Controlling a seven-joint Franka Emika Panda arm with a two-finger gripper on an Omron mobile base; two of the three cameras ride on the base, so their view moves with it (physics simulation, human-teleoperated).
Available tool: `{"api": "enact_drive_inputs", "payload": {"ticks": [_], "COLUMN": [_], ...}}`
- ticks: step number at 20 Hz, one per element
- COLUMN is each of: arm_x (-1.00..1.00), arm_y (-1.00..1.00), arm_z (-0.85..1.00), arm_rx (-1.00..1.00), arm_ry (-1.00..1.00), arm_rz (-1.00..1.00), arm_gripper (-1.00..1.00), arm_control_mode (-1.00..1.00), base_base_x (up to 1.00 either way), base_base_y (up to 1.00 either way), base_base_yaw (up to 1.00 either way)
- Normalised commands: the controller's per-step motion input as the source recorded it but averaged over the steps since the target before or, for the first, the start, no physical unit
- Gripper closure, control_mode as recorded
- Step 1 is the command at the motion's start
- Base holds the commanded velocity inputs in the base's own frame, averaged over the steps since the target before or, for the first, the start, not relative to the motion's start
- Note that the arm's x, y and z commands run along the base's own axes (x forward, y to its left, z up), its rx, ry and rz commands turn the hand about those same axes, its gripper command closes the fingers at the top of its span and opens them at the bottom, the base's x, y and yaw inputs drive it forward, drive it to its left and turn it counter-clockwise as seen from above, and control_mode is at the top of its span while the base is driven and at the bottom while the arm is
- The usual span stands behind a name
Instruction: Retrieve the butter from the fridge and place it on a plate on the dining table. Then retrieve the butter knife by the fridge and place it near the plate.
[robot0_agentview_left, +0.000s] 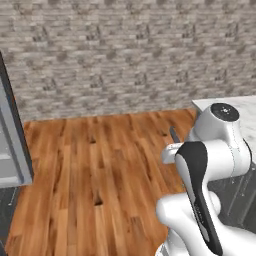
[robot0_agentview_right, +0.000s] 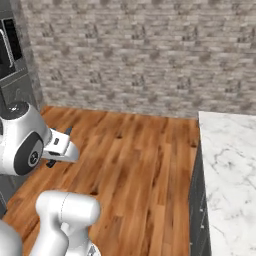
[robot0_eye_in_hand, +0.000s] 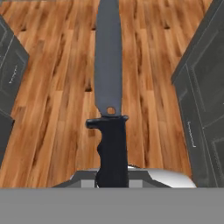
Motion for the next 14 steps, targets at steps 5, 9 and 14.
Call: {"api": "enact_drive_inputs", "payload": {"ticks": [5, 9, 14], "arm_x": [0.0, 0.0, 0.0], "arm_y": [0.0, 0.0, 0.0], "arm_z": [0.0, 0.0, 0.0], "arm_rx": [0.0, 0.0, 0.0], "arm_ry": [0.0, 0.0, 0.0], "arm_rz": [0.0, 0.0, 0.0], "arm_gripper": [1.0, 1.0, 1.0], "arm_control_mode": [1.0, 1.0, 1.0], "base_base_x": [1.0, 1.0, 1.0], "base_base_y": [-0.24, 0.0, 0.0], "base_base_yaw": [-0.13, -0.17, -0.14]}}
